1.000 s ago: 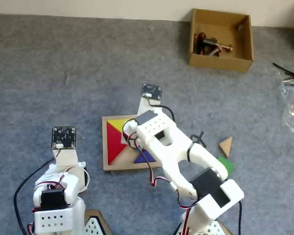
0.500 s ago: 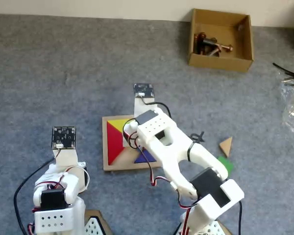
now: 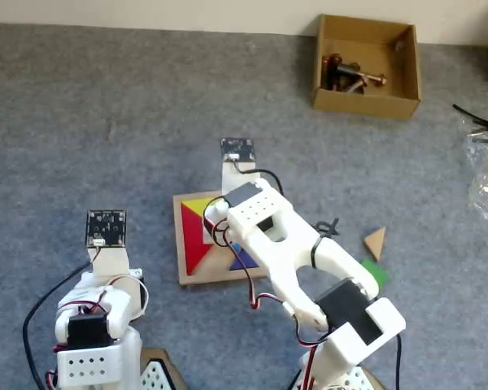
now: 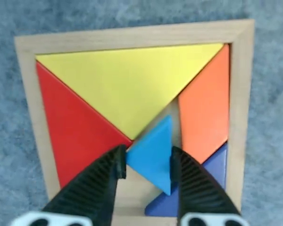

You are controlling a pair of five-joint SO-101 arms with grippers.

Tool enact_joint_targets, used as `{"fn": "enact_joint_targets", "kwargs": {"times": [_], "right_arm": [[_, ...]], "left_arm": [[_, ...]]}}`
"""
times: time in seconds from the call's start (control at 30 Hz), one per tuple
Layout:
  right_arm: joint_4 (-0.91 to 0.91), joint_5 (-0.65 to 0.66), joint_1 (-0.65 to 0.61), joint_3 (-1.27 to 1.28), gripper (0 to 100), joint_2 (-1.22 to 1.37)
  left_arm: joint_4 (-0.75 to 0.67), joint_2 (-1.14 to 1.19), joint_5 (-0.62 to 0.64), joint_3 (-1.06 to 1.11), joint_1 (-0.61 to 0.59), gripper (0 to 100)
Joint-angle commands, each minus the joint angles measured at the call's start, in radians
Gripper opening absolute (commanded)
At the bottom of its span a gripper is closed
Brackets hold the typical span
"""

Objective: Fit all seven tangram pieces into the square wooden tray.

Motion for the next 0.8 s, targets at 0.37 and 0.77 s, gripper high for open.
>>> {"fn": "enact_joint_targets", "kwargs": {"times": [0.37,0.77], "right_arm": [[-0.004,0.080,0.015,-0.002,14.5,-0.019],[-0.004,0.106,-0.025,-0.004,14.5,-0.021]], "left_arm": [[0.008,0.007,0.002,0.021,-0.008,0],[0.008,0.007,0.002,0.021,-0.008,0]]}}
